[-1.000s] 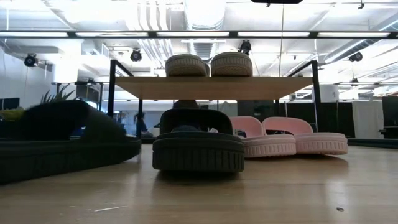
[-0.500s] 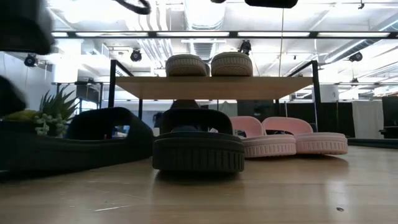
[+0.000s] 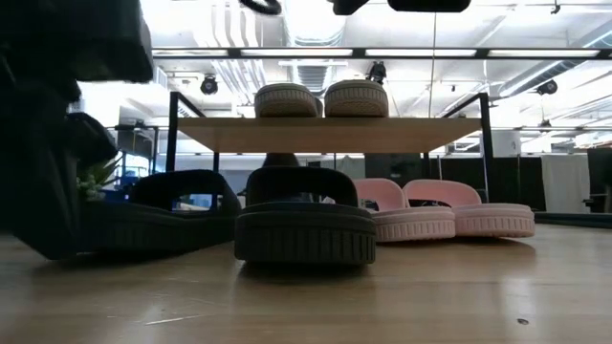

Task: Pick and place slides into the shelf
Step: Move the black slides under the shelf

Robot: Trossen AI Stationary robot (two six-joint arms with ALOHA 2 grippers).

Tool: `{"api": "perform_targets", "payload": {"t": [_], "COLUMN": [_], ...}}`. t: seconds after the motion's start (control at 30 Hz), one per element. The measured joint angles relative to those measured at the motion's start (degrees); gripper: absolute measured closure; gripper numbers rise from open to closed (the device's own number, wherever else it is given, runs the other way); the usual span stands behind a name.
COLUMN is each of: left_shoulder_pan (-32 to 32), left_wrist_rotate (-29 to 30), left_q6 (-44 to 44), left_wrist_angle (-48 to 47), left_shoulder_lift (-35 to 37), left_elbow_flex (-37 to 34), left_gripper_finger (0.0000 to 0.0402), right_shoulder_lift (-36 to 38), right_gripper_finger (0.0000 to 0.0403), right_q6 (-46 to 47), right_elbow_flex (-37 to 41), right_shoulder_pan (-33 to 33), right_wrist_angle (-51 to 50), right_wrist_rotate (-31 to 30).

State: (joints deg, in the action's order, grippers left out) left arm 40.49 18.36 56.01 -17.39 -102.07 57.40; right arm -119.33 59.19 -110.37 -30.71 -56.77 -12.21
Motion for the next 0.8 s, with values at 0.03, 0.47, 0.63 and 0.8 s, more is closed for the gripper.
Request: {"api": "perform_targets", "payload": {"t": [0.03,0.47,0.63,0.8], "left_shoulder_pan": [0.1,5.7,9.4,14.3], "left_wrist_rotate": [-0.1,-0.1,1.0,6.5], "left_q6": [-0.1,-2.5,0.0,2.6], "left_wrist_angle": [0.0,-3.9,-5.2,-5.8], "left_shoulder_lift": [0.3,8.0,8.8,8.8], "left_elbow_flex": [0.1,0.3,0.2,0.2], "left_gripper_finger": [0.0402,0.0402,0.0402,0.0402], "right_shoulder_lift": [0.0,-0.3,-0.4,-0.4], "right_gripper_finger": [0.0380,0.0380,0.0380,0.0380], "right_q6": [0.3,16.2,22.9,28.0], "right_elbow_flex": [0.0,7.5,14.6,17.9], "right_shoulder_pan": [-0.2,-4.7,-5.8,-6.0], "right_wrist_angle": [0.0,8.6,22.6,22.9], "right_wrist_rotate": [0.0,1.9,-0.5,-7.3]}}
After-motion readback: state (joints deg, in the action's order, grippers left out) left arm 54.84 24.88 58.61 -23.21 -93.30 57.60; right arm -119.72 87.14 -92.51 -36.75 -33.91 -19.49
